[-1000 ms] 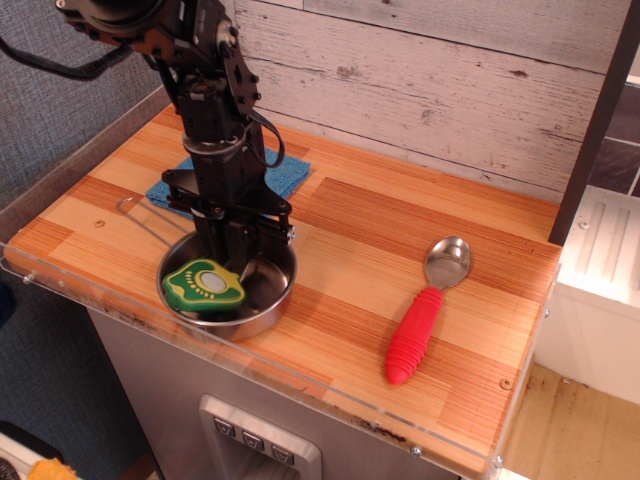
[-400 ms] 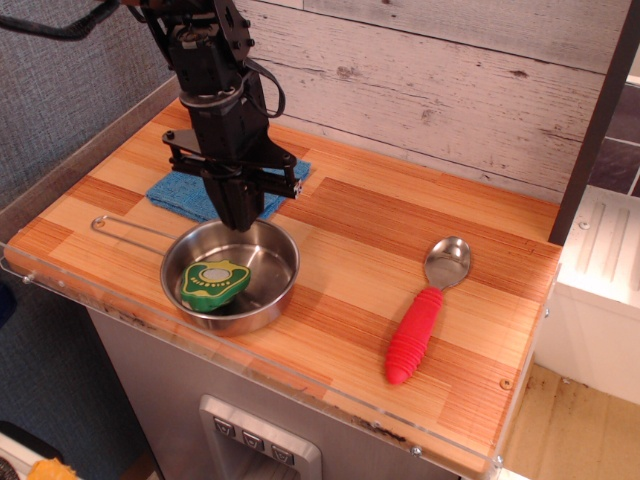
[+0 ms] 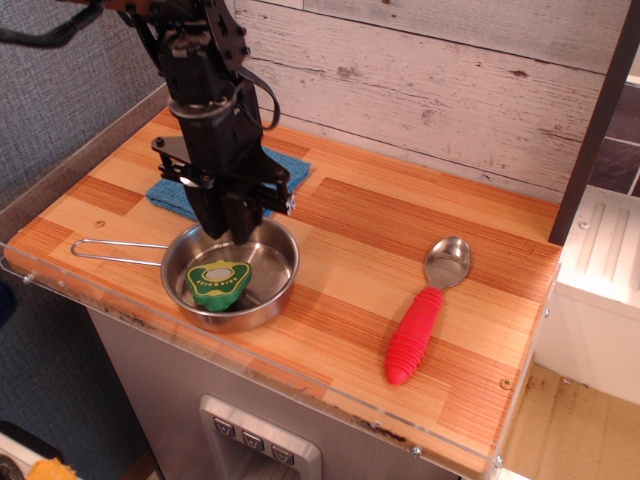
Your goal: Move green pepper to right of blue cloth.
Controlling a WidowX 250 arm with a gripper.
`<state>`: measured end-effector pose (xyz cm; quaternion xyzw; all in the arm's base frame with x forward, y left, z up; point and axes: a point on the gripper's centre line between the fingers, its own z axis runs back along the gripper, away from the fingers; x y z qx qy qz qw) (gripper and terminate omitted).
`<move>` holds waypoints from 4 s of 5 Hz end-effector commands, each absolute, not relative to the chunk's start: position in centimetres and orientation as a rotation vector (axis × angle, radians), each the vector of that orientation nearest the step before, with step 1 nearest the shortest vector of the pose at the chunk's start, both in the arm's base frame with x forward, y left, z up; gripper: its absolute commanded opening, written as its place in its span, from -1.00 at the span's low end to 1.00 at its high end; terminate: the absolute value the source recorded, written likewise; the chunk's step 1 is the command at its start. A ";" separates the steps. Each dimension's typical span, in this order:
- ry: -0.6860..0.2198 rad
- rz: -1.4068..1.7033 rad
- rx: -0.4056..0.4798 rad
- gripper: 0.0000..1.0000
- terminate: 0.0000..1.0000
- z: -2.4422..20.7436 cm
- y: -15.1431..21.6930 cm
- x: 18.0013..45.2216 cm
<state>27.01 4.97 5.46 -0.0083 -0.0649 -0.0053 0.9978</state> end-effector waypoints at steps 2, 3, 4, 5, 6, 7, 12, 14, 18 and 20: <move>-0.142 0.005 0.046 1.00 -1.00 4.9 3.6 26.8; -0.131 0.016 0.054 1.00 -1.00 4.3 3.7 27.1; -0.120 0.026 0.060 1.00 -1.00 3.9 4.1 27.2; -0.114 0.048 0.070 1.00 -1.00 3.9 5.0 27.1; -0.102 0.064 0.095 1.00 -1.00 3.5 5.6 26.8; -0.087 0.071 0.101 1.00 -1.00 3.0 6.0 26.7; -0.226 0.113 0.001 -1.00 -1.00 8.4 7.1 28.7; -0.284 0.006 -0.011 -1.00 -1.00 10.6 4.2 32.6; -0.280 -0.095 0.040 -1.00 -1.00 4.5 -2.0 40.3; -0.257 -0.105 0.005 1.00 -1.00 5.6 -1.9 39.0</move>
